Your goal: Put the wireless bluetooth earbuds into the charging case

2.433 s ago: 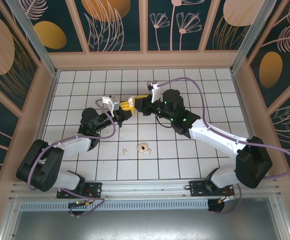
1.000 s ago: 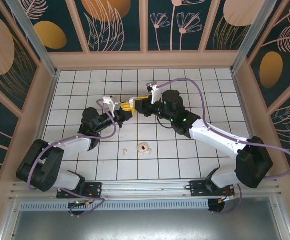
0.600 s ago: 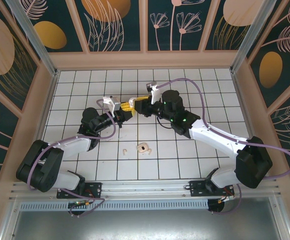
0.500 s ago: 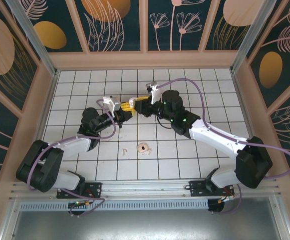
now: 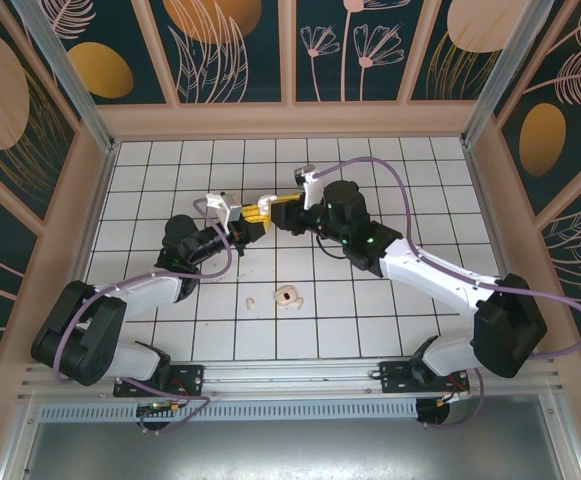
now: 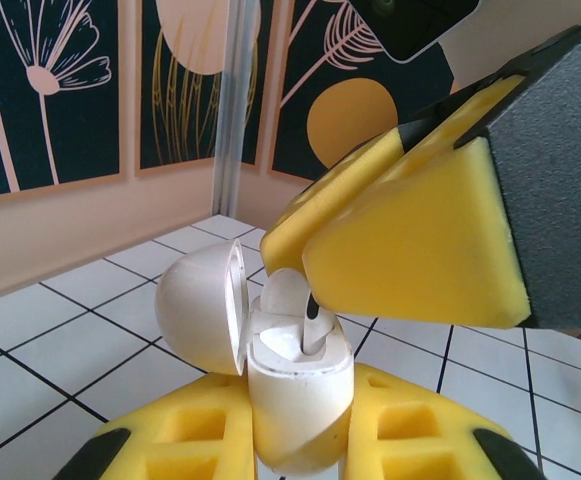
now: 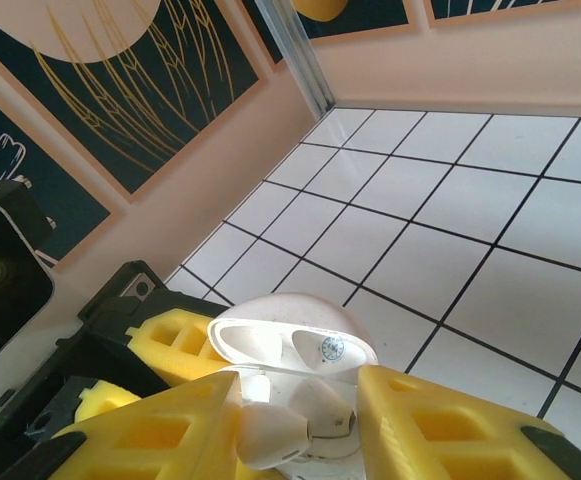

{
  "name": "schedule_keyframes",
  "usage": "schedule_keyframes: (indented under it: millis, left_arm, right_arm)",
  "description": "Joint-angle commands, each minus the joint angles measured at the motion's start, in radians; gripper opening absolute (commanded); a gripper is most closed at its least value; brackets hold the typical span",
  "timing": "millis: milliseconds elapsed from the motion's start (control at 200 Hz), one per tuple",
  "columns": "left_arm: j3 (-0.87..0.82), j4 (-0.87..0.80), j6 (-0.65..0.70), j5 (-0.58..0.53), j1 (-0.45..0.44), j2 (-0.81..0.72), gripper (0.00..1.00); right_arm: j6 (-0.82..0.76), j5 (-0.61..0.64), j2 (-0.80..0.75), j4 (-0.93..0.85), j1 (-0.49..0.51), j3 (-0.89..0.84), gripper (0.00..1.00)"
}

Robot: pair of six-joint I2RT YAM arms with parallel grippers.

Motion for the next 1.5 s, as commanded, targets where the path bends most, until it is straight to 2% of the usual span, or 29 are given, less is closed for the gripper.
schedule_keyframes:
  millis: [0, 345, 746, 1016, 1336, 1496]
  left_arm:
    - [0.033, 0.070, 0.022, -0.007, -0.003, -0.038, 0.15]
    - [0.025, 0.073, 0.023, -0.011, -0.003, -0.039, 0.15]
    - [0.022, 0.071, 0.027, -0.010, -0.003, -0.034, 0.15]
    - [0.024, 0.066, 0.028, -0.007, -0.004, -0.040, 0.15]
    - [0.036, 0.061, 0.028, -0.004, -0.003, -0.038, 0.15]
    - [0.037, 0.060, 0.027, -0.003, -0.004, -0.035, 0.15]
  right_arm:
    - [-0.015, 0.007, -0.023, -0.045, 0.005, 0.005, 0.37]
    - [0.010, -0.033, -0.067, -0.033, -0.011, 0.010, 0.39]
    - [0.121, -0.206, -0.111, 0.043, -0.073, -0.002, 0.43]
    - [0.155, -0.241, -0.097, 0.038, -0.082, 0.003, 0.34]
    - [0.163, -0.289, -0.040, 0.048, -0.082, 0.031, 0.35]
    - [0.169, -0.319, -0.030, 0.075, -0.082, 0.031, 0.32]
